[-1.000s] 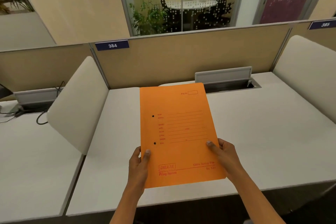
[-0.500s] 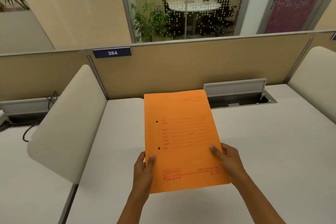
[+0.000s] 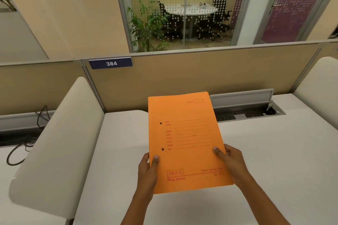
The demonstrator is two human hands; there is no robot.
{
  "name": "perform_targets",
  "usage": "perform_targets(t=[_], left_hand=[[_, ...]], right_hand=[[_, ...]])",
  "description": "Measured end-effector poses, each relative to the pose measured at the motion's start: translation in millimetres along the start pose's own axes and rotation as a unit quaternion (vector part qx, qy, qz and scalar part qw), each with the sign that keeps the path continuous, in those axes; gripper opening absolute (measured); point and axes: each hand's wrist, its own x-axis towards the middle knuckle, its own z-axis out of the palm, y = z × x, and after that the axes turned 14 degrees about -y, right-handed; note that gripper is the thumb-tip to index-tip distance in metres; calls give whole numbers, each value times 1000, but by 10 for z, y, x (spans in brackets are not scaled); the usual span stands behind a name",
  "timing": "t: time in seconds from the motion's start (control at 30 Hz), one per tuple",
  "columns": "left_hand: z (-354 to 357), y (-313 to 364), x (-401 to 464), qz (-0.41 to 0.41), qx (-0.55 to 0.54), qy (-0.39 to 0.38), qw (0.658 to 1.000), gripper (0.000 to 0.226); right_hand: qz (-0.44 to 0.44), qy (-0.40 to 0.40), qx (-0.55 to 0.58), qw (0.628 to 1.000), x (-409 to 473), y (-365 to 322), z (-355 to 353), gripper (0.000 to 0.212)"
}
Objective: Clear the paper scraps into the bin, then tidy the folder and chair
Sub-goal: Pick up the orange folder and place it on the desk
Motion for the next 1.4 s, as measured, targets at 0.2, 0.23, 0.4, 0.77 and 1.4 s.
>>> perform_targets(t=[0.2, 0.23, 0.4, 0.77, 1.4], left_hand=[[45, -95, 289, -37, 6, 6, 999, 15], [65, -98, 358, -45, 9, 5, 999, 19], [172, -38, 701, -68, 2, 22, 997, 29], [535, -229, 1499, -112, 71, 33, 991, 33], [762, -516, 2591, -192, 345, -82, 915, 68]], right_hand=[[30, 2, -31, 999, 337, 116, -59, 9], [37, -2, -38, 999, 414, 135, -77, 12], [84, -5, -43, 996, 831, 248, -202, 28], [132, -46, -89, 986, 1735, 471, -558, 38], [146, -122, -151, 970, 2846, 750, -639, 55]])
